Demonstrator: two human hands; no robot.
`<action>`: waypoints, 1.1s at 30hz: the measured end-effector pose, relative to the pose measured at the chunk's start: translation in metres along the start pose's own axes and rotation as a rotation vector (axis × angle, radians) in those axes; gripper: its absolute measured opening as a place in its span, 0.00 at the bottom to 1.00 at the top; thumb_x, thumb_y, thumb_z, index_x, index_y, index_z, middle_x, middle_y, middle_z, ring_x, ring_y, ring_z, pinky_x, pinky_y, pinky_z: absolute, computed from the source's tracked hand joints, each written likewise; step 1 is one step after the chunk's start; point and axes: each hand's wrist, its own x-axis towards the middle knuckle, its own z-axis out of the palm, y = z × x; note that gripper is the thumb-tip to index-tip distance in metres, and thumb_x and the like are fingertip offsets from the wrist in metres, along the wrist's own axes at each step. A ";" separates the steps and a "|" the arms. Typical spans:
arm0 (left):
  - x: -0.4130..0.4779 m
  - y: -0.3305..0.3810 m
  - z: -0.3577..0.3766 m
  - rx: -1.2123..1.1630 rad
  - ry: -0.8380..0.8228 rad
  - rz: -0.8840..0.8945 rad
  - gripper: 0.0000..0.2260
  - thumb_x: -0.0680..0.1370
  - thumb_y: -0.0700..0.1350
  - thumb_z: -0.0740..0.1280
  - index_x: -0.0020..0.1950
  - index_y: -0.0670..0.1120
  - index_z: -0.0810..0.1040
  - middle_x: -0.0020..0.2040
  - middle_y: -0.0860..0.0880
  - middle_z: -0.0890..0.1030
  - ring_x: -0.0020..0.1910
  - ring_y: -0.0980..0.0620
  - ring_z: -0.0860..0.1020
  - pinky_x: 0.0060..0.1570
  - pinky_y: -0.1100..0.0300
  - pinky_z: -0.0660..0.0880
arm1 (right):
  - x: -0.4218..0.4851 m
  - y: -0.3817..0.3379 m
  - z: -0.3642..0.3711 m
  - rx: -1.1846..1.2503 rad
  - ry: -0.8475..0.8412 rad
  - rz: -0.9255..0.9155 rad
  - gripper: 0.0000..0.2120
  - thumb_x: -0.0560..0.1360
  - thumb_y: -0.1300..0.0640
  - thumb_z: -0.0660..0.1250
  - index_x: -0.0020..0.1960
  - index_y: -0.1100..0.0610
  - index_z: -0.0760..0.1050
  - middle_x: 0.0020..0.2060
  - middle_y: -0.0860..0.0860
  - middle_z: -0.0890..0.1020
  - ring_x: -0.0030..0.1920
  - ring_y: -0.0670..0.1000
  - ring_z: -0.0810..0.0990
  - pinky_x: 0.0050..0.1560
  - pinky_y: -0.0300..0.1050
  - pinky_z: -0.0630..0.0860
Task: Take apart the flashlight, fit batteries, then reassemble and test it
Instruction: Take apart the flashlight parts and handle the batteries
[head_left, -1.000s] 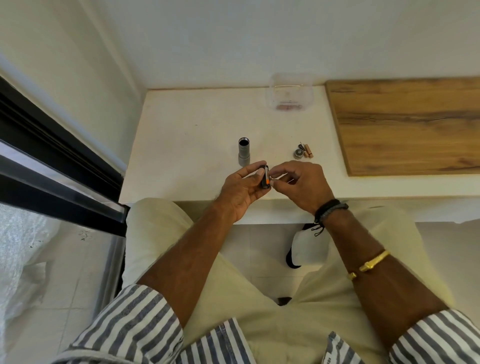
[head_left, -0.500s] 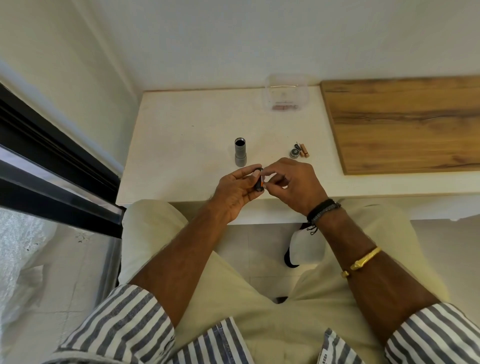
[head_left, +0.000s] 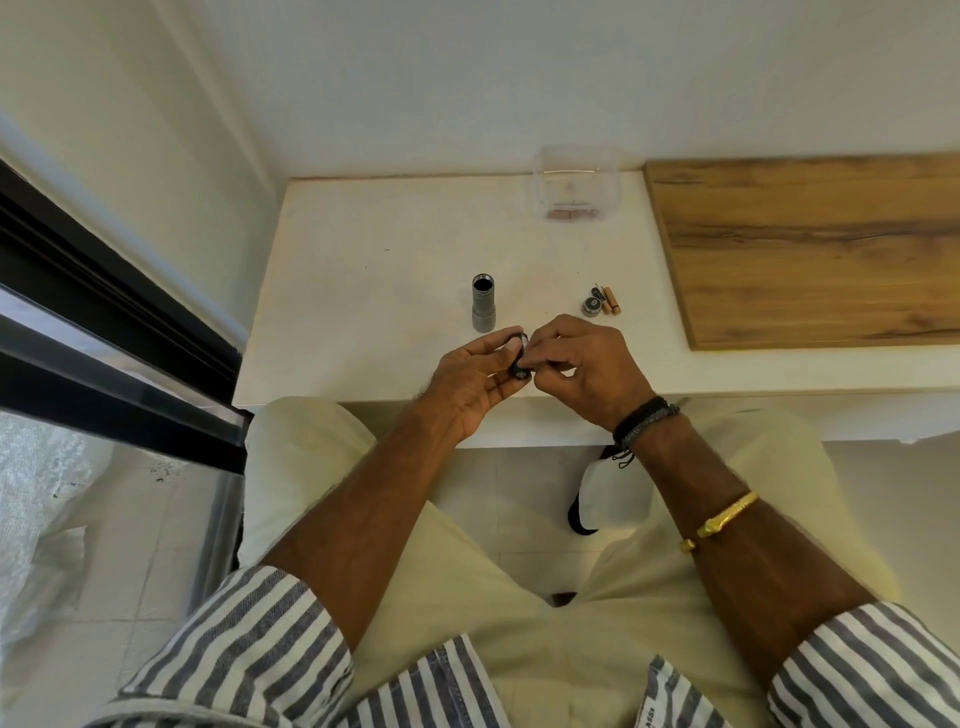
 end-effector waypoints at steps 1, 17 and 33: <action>0.000 0.000 0.000 -0.008 0.000 0.002 0.08 0.77 0.38 0.71 0.56 0.44 0.84 0.50 0.44 0.87 0.47 0.45 0.86 0.47 0.54 0.82 | 0.000 0.000 0.000 0.004 0.008 0.006 0.07 0.73 0.66 0.73 0.49 0.59 0.87 0.46 0.55 0.85 0.44 0.53 0.83 0.44 0.47 0.83; 0.013 -0.005 0.010 -0.188 0.023 0.034 0.12 0.78 0.36 0.69 0.62 0.39 0.79 0.53 0.39 0.85 0.54 0.41 0.84 0.54 0.48 0.81 | 0.002 0.026 -0.006 0.251 0.398 0.432 0.05 0.71 0.62 0.77 0.46 0.58 0.86 0.41 0.49 0.86 0.41 0.43 0.85 0.43 0.33 0.81; 0.026 -0.007 0.023 -0.281 -0.049 0.014 0.13 0.81 0.37 0.64 0.65 0.36 0.75 0.54 0.40 0.83 0.56 0.44 0.83 0.59 0.51 0.79 | 0.010 0.110 -0.003 0.118 0.684 0.888 0.06 0.72 0.59 0.75 0.49 0.55 0.86 0.40 0.47 0.86 0.39 0.44 0.83 0.45 0.44 0.84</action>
